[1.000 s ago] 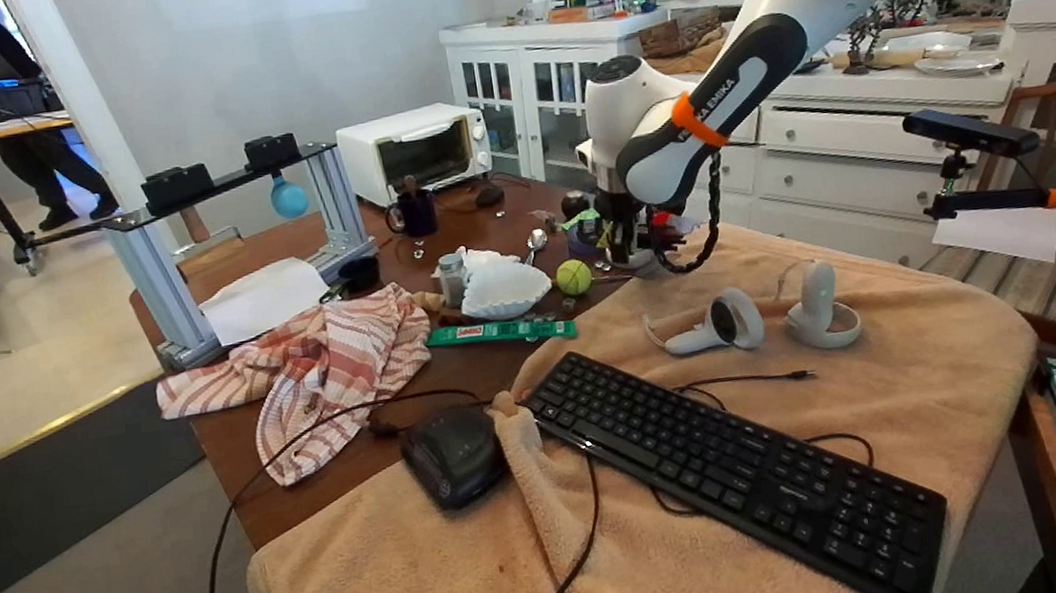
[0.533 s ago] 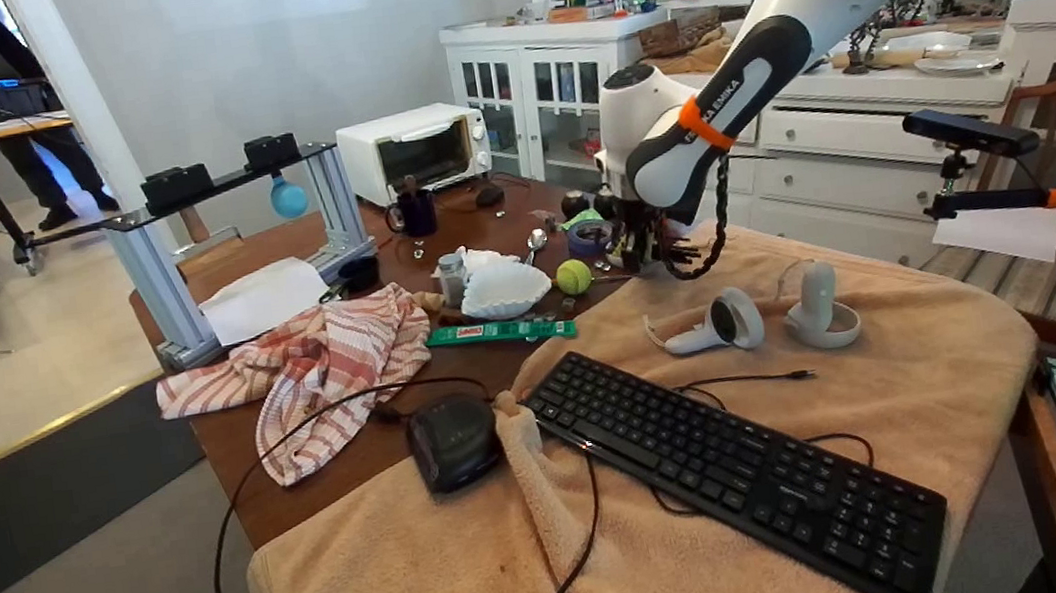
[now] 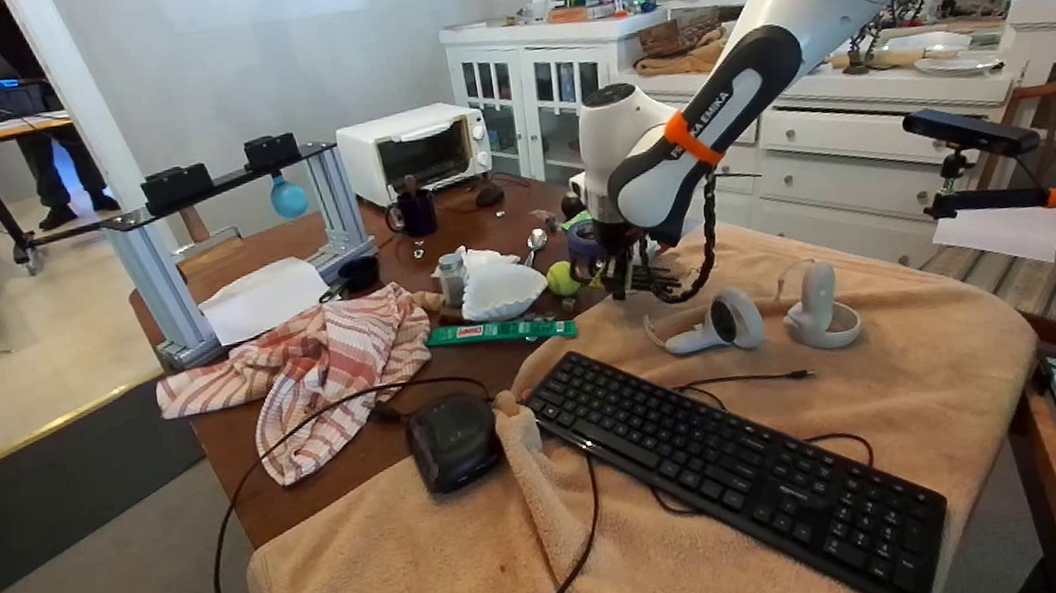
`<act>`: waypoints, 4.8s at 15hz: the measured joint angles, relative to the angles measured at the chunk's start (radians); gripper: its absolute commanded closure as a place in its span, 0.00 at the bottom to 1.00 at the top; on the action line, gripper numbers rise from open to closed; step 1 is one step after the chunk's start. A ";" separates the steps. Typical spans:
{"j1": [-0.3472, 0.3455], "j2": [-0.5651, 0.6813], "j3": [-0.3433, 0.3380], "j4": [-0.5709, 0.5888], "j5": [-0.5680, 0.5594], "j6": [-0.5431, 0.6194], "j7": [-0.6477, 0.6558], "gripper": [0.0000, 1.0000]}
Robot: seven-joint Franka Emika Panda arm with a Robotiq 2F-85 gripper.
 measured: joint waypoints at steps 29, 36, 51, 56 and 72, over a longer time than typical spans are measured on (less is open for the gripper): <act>0.141 -0.136 0.092 0.052 -0.103 -0.116 -0.286 0.00; 0.138 -0.207 0.106 -0.056 -0.110 0.040 -0.332 0.00; 0.077 0.015 0.146 0.111 -0.032 0.022 -0.494 0.25; 0.052 0.130 0.159 0.248 0.000 0.001 -0.557 0.58; 0.077 0.146 0.163 0.338 0.008 -0.127 -0.536 0.74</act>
